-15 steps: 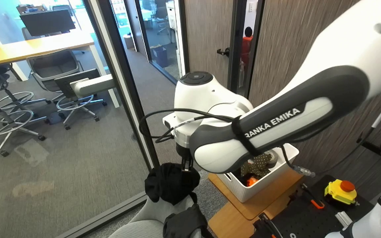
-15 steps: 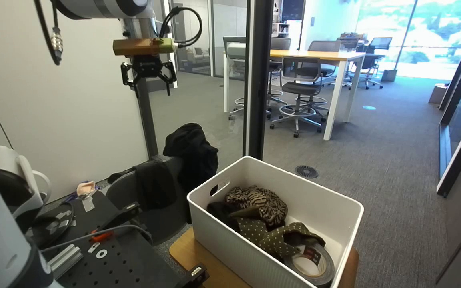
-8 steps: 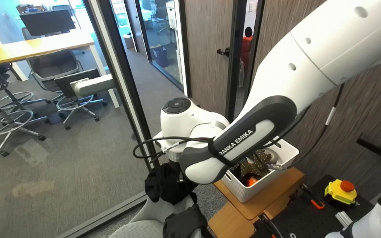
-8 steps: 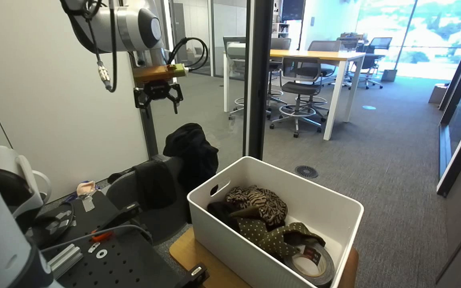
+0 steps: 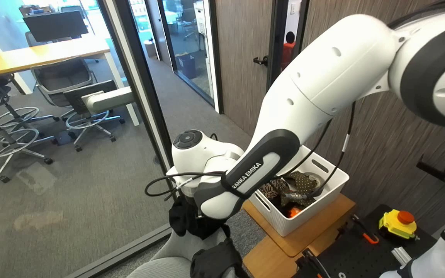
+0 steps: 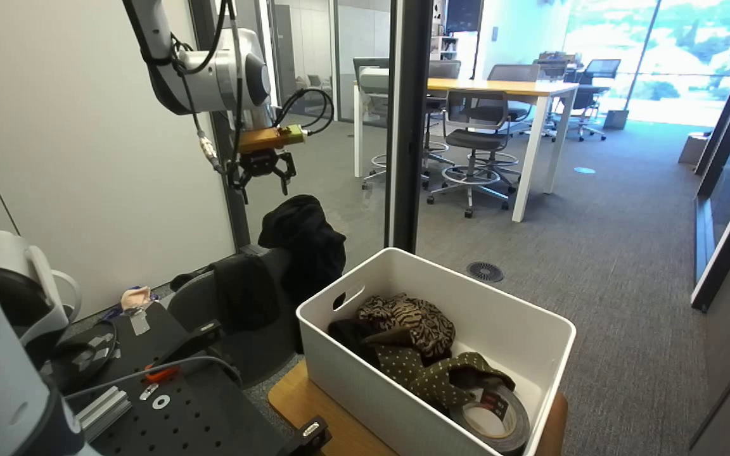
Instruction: Remove the black clothing from the backrest of the grey chair and put it inside the white storage bin
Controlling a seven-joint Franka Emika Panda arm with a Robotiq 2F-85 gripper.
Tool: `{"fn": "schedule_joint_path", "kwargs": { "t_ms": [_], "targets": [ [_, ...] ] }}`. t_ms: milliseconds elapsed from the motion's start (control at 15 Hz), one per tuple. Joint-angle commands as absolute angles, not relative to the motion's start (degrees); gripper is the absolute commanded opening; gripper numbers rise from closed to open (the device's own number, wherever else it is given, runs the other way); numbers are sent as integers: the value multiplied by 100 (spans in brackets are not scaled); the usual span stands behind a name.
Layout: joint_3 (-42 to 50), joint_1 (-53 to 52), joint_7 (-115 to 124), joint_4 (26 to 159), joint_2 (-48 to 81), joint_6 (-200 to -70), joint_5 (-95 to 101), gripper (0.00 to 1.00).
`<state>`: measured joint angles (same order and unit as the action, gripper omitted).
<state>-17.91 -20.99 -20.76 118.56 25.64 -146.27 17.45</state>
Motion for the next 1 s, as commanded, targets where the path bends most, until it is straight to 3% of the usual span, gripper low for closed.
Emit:
{"fn": "schedule_joint_path", "kwargs": {
  "t_ms": [0, 933],
  "targets": [
    [-1696, -2264, -1980, 11266, 3118, -14626, 1931, 100],
    [-1157, -2694, -1637, 10817, 4054, -14580, 2501, 100]
  ]
}}
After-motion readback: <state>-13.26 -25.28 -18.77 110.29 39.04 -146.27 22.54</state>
